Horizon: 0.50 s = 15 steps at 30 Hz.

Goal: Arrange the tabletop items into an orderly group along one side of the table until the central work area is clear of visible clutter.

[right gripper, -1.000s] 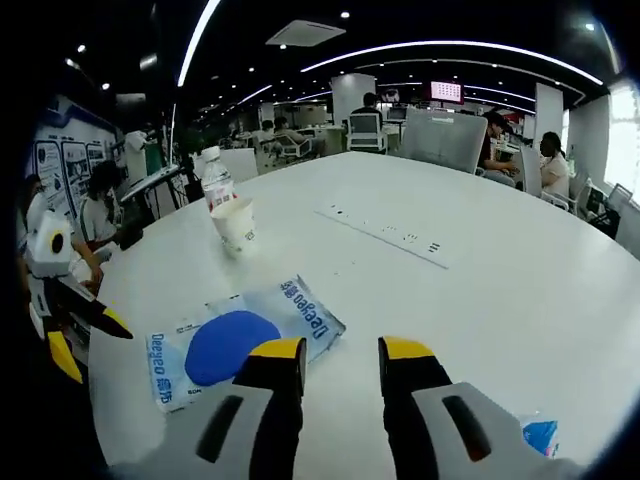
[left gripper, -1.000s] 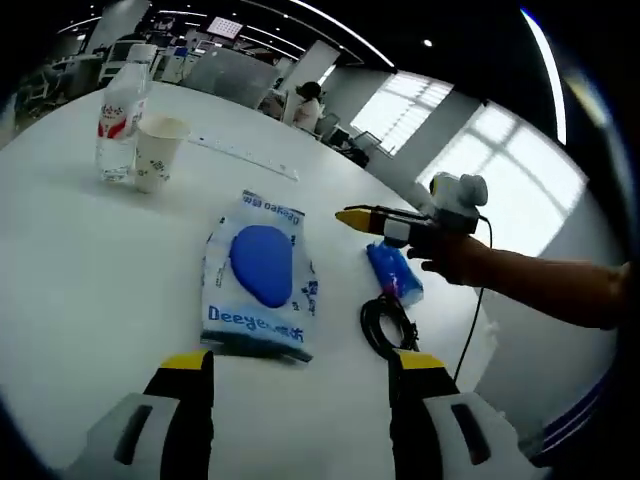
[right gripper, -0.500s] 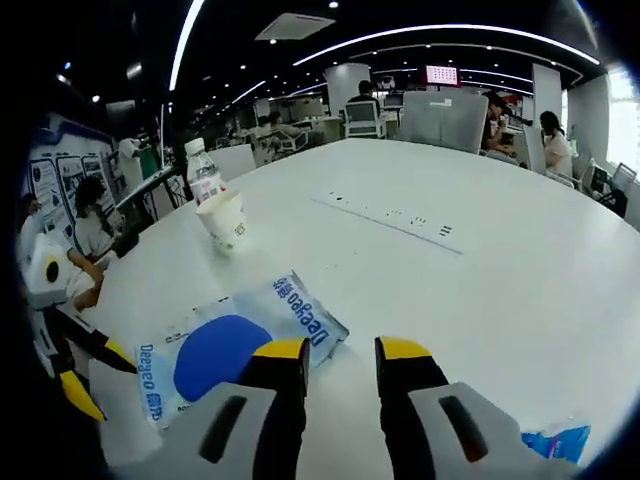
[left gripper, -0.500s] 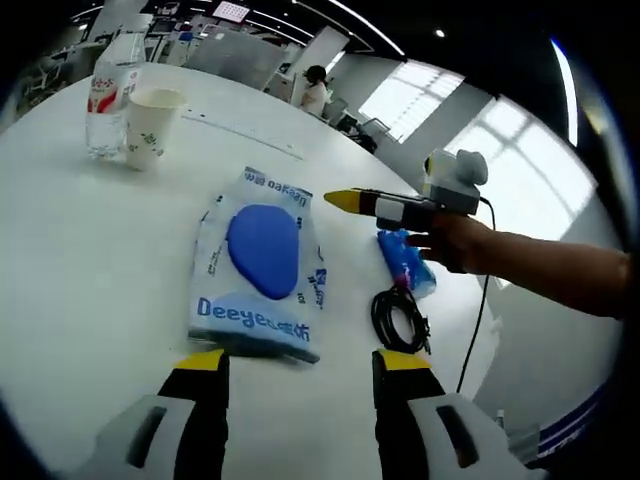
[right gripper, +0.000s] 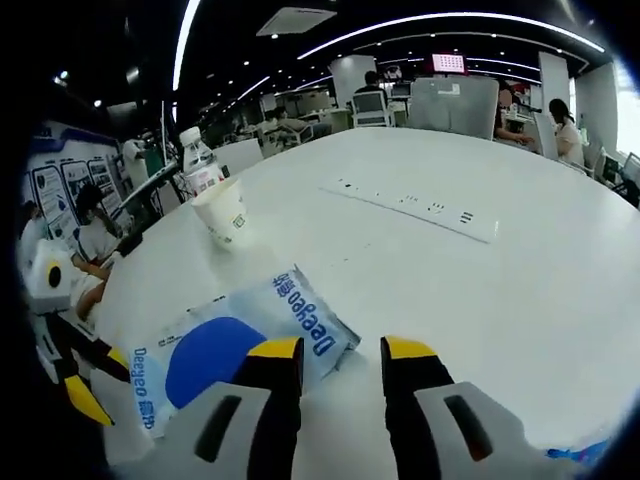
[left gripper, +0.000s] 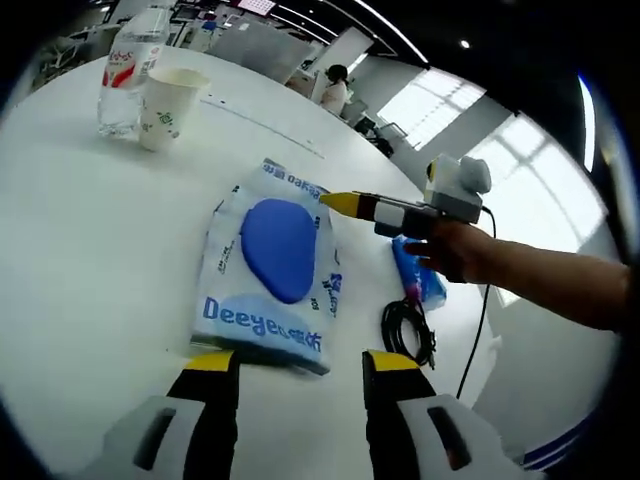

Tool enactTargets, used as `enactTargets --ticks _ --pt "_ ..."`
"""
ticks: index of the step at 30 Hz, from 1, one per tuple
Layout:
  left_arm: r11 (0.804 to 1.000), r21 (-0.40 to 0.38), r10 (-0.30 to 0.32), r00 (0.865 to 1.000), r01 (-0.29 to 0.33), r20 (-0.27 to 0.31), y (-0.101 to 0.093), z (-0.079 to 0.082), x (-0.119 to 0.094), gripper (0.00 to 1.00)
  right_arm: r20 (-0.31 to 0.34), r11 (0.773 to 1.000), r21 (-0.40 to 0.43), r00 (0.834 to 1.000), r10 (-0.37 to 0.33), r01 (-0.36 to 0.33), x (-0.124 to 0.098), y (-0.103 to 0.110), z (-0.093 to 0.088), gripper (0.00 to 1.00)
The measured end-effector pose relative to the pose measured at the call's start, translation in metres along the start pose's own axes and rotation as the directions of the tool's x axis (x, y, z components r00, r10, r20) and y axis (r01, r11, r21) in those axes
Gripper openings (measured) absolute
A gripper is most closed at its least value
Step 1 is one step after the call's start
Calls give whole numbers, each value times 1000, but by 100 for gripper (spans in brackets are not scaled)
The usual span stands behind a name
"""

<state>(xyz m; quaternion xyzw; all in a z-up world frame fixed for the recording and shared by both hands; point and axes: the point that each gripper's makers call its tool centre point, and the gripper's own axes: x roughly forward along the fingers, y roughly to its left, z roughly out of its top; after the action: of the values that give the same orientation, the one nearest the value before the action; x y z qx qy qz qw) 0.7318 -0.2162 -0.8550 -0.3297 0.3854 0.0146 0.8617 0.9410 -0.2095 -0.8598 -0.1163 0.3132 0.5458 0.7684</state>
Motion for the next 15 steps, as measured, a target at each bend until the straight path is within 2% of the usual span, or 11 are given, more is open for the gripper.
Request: enactTargets --ticks 6,8,12,15 --pt "999 -37 -2 1000 1 -18 2 -1 8 42 -23 1000 0 1000 21 -21 3 6 -8 13" --pt "999 -47 1 1000 -2 -19 3 -1 10 40 -24 1000 6 999 27 -27 6 5 -10 12" --pt "993 -119 -1 1000 -1 -17 6 1 12 35 -22 999 24 999 32 -32 5 5 -10 10" --pt "990 -142 1 1000 -5 -28 8 -1 13 26 -19 999 29 999 33 -33 6 4 -11 5"
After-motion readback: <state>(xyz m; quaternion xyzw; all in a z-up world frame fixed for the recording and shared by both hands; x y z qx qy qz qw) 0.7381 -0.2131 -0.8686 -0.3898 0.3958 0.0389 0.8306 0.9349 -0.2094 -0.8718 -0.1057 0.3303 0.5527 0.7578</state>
